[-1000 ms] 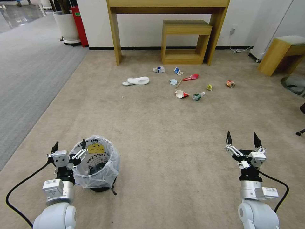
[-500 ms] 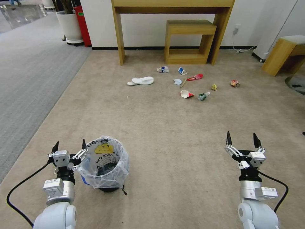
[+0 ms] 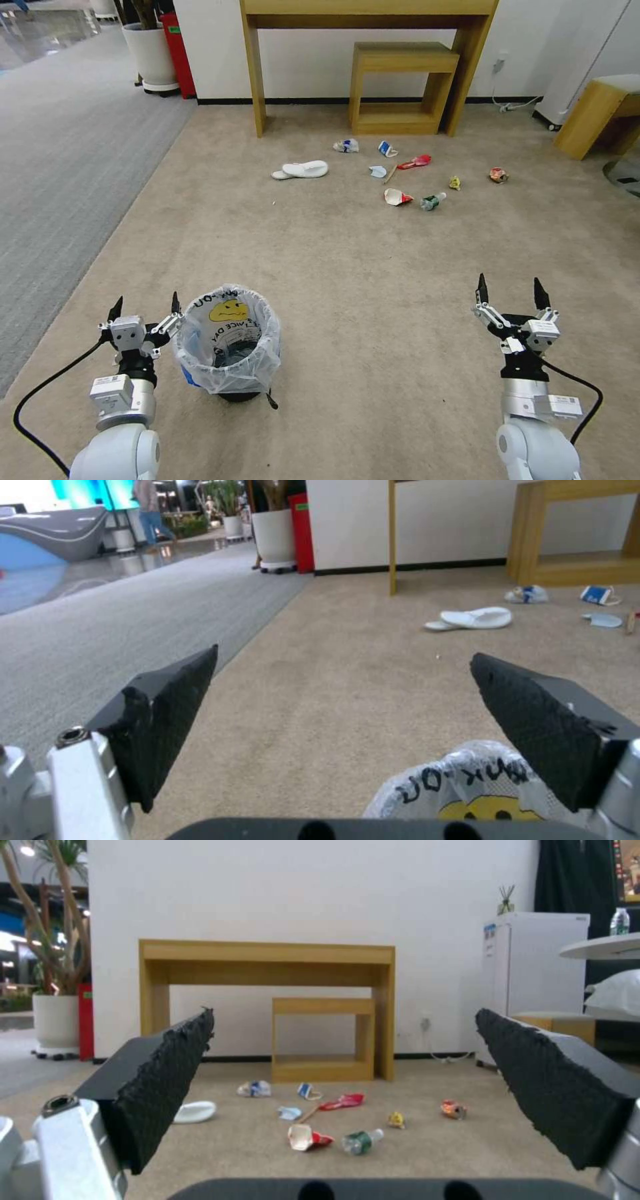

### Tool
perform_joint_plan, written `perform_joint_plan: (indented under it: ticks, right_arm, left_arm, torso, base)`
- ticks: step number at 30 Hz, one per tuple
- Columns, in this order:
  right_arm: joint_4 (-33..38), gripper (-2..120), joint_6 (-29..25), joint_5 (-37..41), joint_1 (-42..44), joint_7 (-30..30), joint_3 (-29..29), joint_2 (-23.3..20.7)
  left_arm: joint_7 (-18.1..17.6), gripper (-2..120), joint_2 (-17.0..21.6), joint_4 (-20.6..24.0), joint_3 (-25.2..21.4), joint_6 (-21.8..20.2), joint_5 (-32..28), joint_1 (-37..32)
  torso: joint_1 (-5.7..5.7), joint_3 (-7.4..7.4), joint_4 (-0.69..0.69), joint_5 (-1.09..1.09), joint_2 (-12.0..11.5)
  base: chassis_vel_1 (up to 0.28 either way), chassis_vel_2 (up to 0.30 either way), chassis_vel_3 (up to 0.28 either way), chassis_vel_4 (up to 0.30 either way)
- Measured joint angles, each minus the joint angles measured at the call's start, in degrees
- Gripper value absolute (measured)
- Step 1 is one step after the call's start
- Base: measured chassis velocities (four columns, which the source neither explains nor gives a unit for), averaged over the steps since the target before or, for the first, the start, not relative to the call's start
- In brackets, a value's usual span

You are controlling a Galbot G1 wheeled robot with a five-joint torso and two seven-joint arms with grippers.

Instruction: Pick up the trash bin and place the garbage on the floor into it.

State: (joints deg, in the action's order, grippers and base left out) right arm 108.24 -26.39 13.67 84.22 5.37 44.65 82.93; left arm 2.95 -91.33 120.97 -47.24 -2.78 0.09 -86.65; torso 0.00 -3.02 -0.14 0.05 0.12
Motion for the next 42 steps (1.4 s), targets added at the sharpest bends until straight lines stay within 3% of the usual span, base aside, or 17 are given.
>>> perform_joint_plan:
  ticks: [21, 42]
  right_arm:
    - [0.4, 100, 1.6, -0.5, 0.2, 0.1, 0.6, -0.1]
    - [-0.3, 100, 0.2, -0.1, 0.0, -0.1, 0.2, -0.1]
  left_arm:
    - [0.0, 100, -0.3, 0.2, 0.0, 0.5, 0.0, -0.4]
    - [0.0, 100, -0.2, -0.2, -0.1, 0.1, 0.1, -0.1]
  torso:
    - [0.0, 0.01, 0.0, 0.0, 0.0]
    - [0.0, -0.01, 0.0, 0.0, 0.0]
  base:
    - [-0.006, 0.009, 0.007, -0.009]
    - [-0.099, 0.098, 0.096, -0.093]
